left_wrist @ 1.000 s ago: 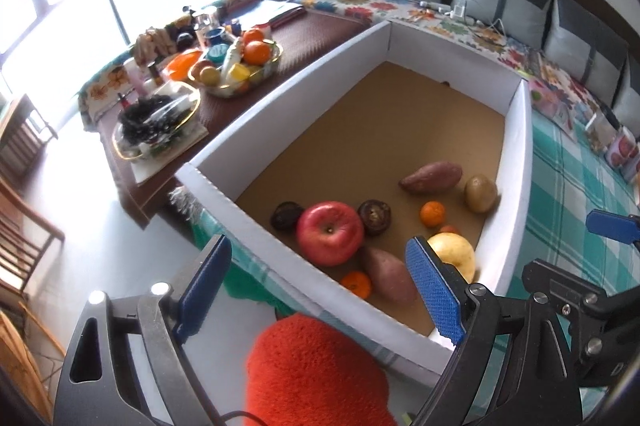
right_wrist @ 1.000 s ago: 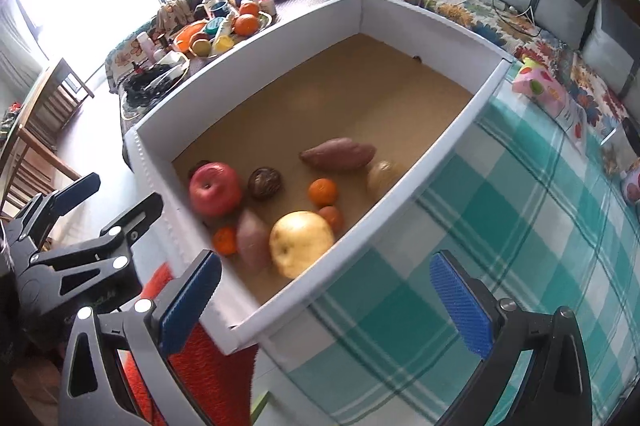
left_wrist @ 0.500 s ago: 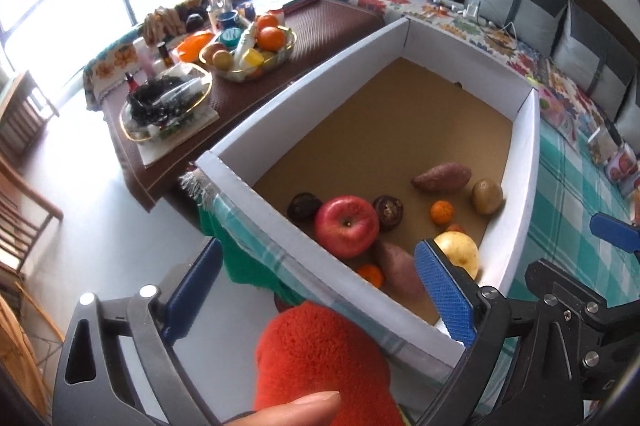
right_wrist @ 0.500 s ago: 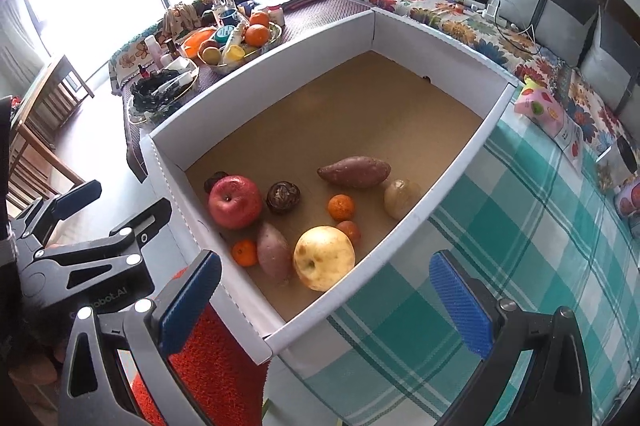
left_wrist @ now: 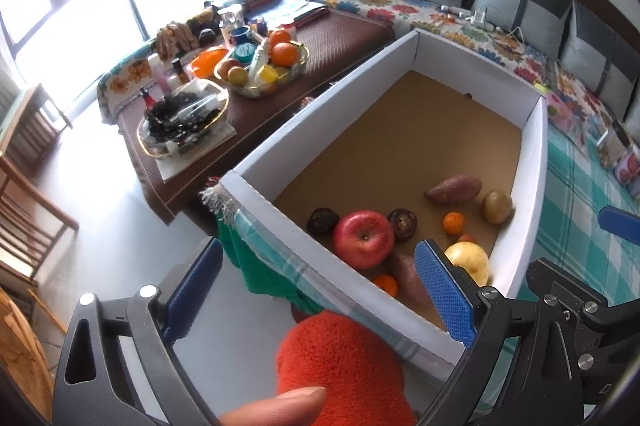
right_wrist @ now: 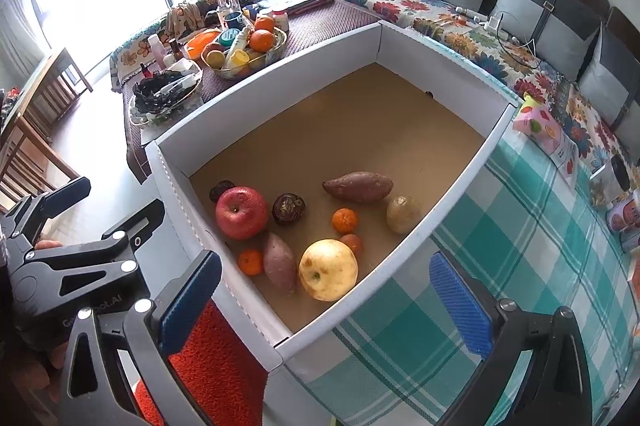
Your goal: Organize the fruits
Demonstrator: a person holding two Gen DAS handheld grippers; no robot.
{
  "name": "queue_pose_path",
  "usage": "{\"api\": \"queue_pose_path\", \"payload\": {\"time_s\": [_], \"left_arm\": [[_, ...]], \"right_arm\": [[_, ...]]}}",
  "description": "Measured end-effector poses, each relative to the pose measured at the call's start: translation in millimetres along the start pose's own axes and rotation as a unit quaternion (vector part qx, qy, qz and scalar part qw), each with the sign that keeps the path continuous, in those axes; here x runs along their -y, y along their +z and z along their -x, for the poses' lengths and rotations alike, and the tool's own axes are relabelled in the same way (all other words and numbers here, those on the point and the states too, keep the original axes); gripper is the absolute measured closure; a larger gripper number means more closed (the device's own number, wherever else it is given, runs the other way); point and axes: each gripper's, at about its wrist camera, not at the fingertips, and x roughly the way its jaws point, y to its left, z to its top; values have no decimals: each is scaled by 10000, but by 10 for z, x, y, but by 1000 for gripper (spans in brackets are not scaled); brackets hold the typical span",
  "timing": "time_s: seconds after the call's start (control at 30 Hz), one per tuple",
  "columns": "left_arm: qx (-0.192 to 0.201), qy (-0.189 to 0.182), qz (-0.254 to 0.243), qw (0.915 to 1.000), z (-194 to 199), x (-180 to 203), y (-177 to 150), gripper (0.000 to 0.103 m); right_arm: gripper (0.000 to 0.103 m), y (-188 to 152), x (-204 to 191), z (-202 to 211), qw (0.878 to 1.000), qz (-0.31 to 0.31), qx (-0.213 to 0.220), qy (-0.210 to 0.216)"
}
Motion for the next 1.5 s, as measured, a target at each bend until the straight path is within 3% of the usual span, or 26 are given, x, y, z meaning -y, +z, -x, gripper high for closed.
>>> {"api": "queue_pose_path", "payload": {"time_s": [0.67,1.5], "left_arm": [[-89,-37,39,9999,-28,0,-12,5],[-185,-183,49,9996,-117,49,-49,5]], "right_arm": [[0,42,-22,21,9980,186,22,-607],[0,21,10,-83,9981,118,-92,-592]]}}
